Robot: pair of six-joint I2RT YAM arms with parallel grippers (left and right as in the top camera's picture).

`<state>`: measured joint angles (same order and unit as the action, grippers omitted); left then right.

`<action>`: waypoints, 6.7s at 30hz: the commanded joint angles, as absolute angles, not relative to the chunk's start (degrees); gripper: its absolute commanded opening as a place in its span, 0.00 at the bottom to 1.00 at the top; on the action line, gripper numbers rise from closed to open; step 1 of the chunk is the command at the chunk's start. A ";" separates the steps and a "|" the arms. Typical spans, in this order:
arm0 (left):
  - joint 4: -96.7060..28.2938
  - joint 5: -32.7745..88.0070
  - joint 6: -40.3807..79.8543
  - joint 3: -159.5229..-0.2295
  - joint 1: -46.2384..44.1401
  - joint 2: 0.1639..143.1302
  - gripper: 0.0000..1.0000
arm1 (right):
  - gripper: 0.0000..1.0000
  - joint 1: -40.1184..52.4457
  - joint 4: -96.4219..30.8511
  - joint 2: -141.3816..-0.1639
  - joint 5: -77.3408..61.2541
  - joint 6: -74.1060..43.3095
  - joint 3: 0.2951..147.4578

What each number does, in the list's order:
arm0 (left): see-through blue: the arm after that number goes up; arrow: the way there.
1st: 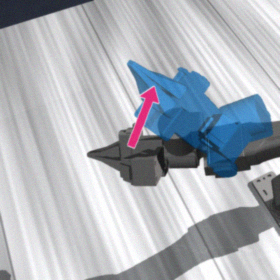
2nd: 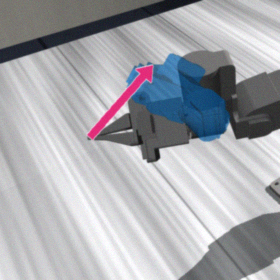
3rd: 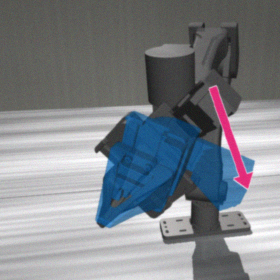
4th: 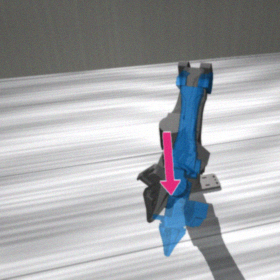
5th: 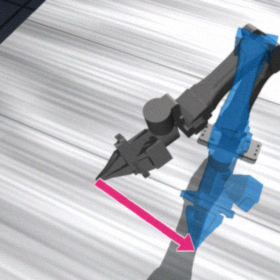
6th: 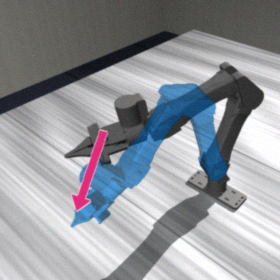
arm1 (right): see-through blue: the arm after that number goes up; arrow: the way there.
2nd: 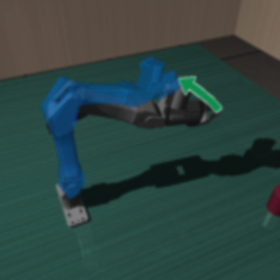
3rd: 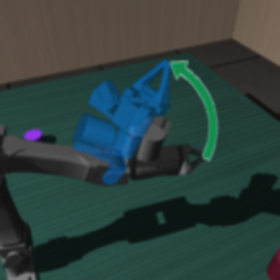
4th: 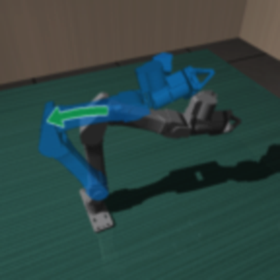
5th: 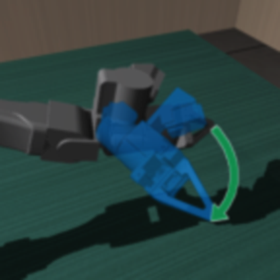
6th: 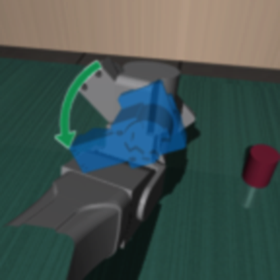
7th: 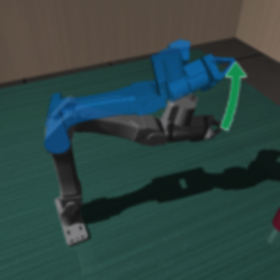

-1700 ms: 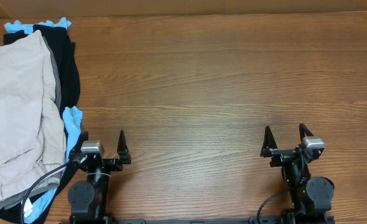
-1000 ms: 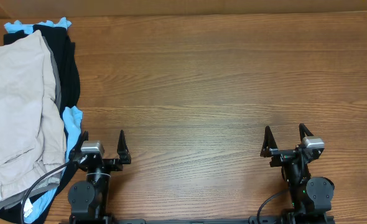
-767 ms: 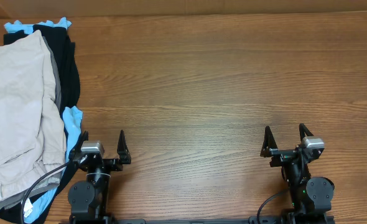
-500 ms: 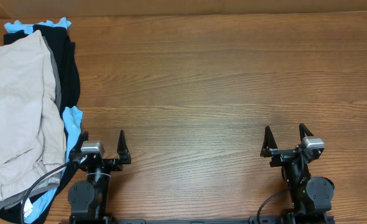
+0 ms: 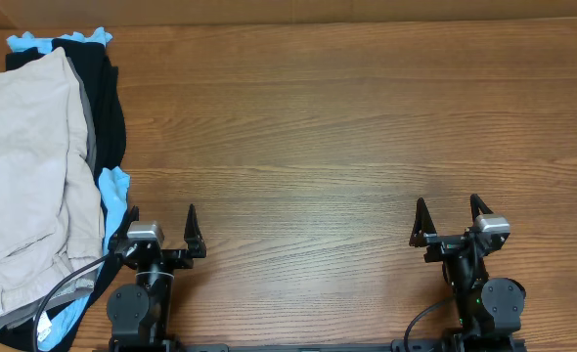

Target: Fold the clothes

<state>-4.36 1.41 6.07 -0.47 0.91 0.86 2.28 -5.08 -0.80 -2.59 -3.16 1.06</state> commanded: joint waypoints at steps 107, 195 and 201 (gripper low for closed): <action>-6.83 6.09 7.07 -25.58 1.39 28.40 1.00 | 1.00 2.50 0.10 -3.60 -2.63 1.13 10.81; -55.64 -20.01 4.67 -76.53 28.88 107.00 0.61 | 0.95 2.52 -36.75 -75.57 -37.91 1.10 64.18; -55.90 -19.88 4.71 -76.90 28.80 108.31 0.23 | 0.95 2.52 -36.73 -75.57 -36.88 1.10 64.20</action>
<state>-55.70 -19.22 5.28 -76.49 28.62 108.12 2.28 -36.95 -75.61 -37.58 0.86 62.70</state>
